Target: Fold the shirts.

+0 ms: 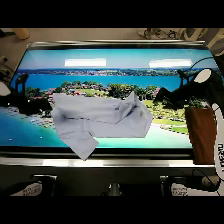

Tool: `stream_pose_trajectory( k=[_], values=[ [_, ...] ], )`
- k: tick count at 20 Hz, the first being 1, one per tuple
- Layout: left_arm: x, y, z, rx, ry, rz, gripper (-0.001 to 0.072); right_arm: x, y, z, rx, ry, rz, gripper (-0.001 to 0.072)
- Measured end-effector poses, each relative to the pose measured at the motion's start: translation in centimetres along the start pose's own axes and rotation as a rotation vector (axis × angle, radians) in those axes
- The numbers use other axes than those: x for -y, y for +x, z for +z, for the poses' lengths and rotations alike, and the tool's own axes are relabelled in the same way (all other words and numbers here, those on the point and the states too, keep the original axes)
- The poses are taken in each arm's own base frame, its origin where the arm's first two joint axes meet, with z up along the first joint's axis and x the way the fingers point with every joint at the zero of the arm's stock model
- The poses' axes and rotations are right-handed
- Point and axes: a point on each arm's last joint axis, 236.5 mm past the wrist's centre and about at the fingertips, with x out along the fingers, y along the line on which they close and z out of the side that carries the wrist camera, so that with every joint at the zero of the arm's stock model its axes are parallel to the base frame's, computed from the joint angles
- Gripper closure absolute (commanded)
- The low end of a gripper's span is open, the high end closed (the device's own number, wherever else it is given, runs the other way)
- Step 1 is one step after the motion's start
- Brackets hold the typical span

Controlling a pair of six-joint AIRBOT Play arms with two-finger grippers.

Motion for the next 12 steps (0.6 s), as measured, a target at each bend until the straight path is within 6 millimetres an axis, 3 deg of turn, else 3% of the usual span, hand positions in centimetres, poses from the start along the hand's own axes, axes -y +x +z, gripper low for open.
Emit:
stream_pose_trajectory(
  k=[2, 4, 6, 9, 10, 11, 12],
  values=[
    [-1.0, 2.9, -4.4, -0.098, -0.031, -0.028, 0.0124, 2.1, 0.9, -1.9, -0.065, 0.013, -0.03, 0.015],
    [-1.3, 5.6, -7.6, -0.153, -0.071, -0.064, 0.0125, 3.2, 1.9, -3.2, -0.106, 0.02, -0.042, 0.015],
    [-0.8, 7.4, -9.0, -0.158, -0.109, -0.111, 0.0125, 3.8, 2.5, -3.8, -0.123, 0.025, -0.042, 0.0149],
    [0.3, 9.1, -9.4, -0.143, -0.151, -0.166, 0.015, 4.3, 3.3, -4.5, -0.14, 0.036, -0.042, 0.0149],
    [0.8, 9.5, -9.3, -0.136, -0.16, -0.182, 0.0392, 4.5, 3.7, -4.8, -0.145, 0.042, -0.041, 0.0149],
    [1.0, 10.0, -9.4, -0.138, -0.164, -0.187, 0.0561, 4.7, 4.2, -5.2, -0.152, 0.052, -0.039, 0.0149],
    [1.1, 10.3, -9.4, -0.136, -0.163, -0.188, 0.0632, 5.0, 4.7, -5.6, -0.162, 0.063, -0.038, 0.0149]
  ],
)
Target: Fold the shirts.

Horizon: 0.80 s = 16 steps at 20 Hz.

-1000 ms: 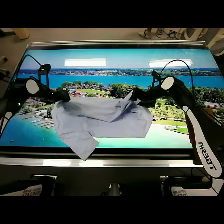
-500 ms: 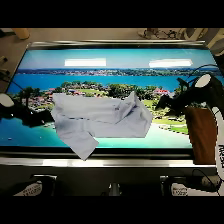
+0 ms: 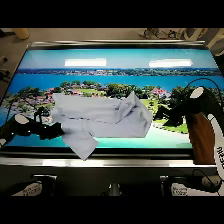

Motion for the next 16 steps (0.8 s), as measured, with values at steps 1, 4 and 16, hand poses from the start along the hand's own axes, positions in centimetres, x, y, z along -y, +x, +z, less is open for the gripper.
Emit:
stream_pose_trajectory(
  k=[1, 4, 16],
  values=[
    [0.1, 0.1, 0.1, 0.003, -0.001, -0.002, 0.0666, 0.0, 0.7, -0.3, -0.005, 0.013, 0.015, 0.0149],
    [0.7, -0.2, 0.9, 0.04, 0.005, -0.014, 0.0667, -0.3, 2.9, -0.9, -0.017, 0.047, 0.072, 0.0149],
    [10.7, -19.0, 8.3, 0.591, 0.292, -0.096, 0.0669, -10.2, -3.3, 3.0, 0.248, -0.313, 0.102, 0.0696]
  ],
)
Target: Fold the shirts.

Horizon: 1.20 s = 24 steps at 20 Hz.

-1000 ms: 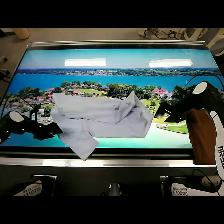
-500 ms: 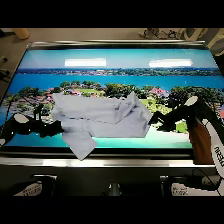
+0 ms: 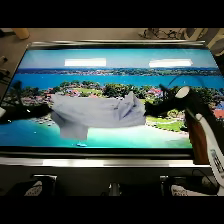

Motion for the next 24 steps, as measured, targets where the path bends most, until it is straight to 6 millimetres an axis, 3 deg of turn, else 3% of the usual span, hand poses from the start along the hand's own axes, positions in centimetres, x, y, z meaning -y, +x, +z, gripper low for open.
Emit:
stream_pose_trajectory(
  k=[1, 2, 4, 6, 7, 8, 10, 12, 14, 17, 19, 20, 24],
  values=[
    [2.4, -4.1, 4.6, 0.151, 0.069, -0.014, 0.0669, -1.8, -4.6, 2.6, 0.129, -0.097, -0.034, 0.0696],
    [5.4, -9.6, 9.2, 0.33, 0.143, -0.031, 0.0669, -4.0, -10.5, 4.9, 0.287, -0.192, -0.076, 0.0696],
    [11.4, -22.2, 15.0, 0.665, 0.272, -0.058, 0.0669, -9.2, -23.9, 6.4, 0.642, -0.33, -0.143, 0.0696],
    [16.2, -33.3, 16.1, 0.912, 0.331, -0.097, 0.0669, -13.4, -36.1, 3.7, 0.967, -0.409, -0.19, 0.0696],
    [17.8, -37.3, 15.5, 0.992, 0.346, -0.114, 0.0669, -14.8, -40.7, 1.5, 1.094, -0.435, -0.203, 0.0696],
    [19.1, -40.6, 14.4, 1.049, 0.358, -0.133, 0.0669, -15.8, -44.4, -1.0, 1.196, -0.446, -0.215, 0.0696],
    [20.3, -43.6, 12.7, 1.085, 0.371, -0.147, 0.0669, -16.2, -47.9, -4.4, 1.285, -0.441, -0.234, 0.0696],
    [20.2, -44.1, 11.7, 1.063, 0.375, -0.125, 0.0669, -16.1, -49.1, -6.3, 1.309, -0.43, -0.249, 0.0696],
    [19.5, -43.1, 11.5, 1.013, 0.372, -0.09, 0.0669, -15.4, -48.6, -6.6, 1.275, -0.411, -0.266, 0.0696],
    [17.1, -37.9, 12.2, 0.838, 0.353, -0.025, 0.0669, -12.9, -44.8, -4.6, 1.109, -0.366, -0.328, 0.0696],
    [14.7, -32.5, 12.7, 0.681, 0.331, 0.013, 0.0669, -10.2, -39.9, -2.2, 0.908, -0.323, -0.375, 0.0696],
    [12.9, -28.9, 12.9, 0.581, 0.31, 0.036, 0.0669, -8.7, -36.9, -0.7, 0.799, -0.3, -0.39, 0.0696],
    [5.0, -13.0, 10.9, 0.202, 0.199, 0.097, 0.0668, -2.0, -22.2, 4.1, 0.346, -0.21, -0.407, 0.0696]
  ],
)
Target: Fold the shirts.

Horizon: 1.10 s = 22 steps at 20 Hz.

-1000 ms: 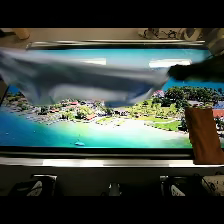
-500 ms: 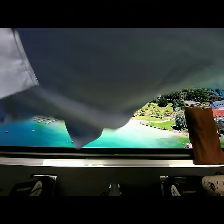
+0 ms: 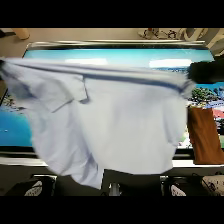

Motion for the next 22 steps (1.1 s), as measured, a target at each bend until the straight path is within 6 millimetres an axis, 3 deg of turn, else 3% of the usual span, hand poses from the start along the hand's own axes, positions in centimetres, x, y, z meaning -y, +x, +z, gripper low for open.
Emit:
stream_pose_trajectory(
  k=[3, 5, 9, 11, 15, 17, 19, 22],
  values=[
    [-3.7, 10.6, -5.9, -0.203, -0.067, 0.02, 0.0667, -0.4, 11.8, -2.0, -0.232, 0.012, 0.044, 0.0695],
    [-5.3, 16.2, -9.3, -0.299, -0.104, 0.023, 0.0667, -0.7, 18.0, -2.6, -0.279, 0.03, 0.065, 0.0695],
    [-6.5, 23.9, -12.1, -0.342, -0.161, 0.013, 0.0667, -0.9, 25.4, -1.0, -0.196, 0.102, 0.079, 0.0695],
    [-6.6, 26.5, -12.3, -0.32, -0.18, 0.009, 0.0667, -0.8, 27.1, 1.2, -0.1, 0.148, 0.081, 0.0695],
    [-5.7, 29.4, -12.4, -0.285, -0.207, -0.013, 0.0667, -0.7, 29.2, 2.2, -0.047, 0.21, 0.082, 0.0695],
    [-5.3, 29.0, -12.0, -0.286, -0.183, -0.028, 0.0667, -0.6, 28.4, 1.6, -0.078, 0.203, 0.08, 0.0695],
    [-5.0, 27.3, -12.3, -0.342, -0.153, -0.047, 0.0668, -0.5, 26.3, 0.0, -0.156, 0.16, 0.076, 0.0695],
    [-5.0, 24.2, -17.3, -0.565, -0.127, -0.054, 0.0668, -0.6, 24.3, -4.8, -0.355, 0.123, 0.075, 0.0695]
  ],
)
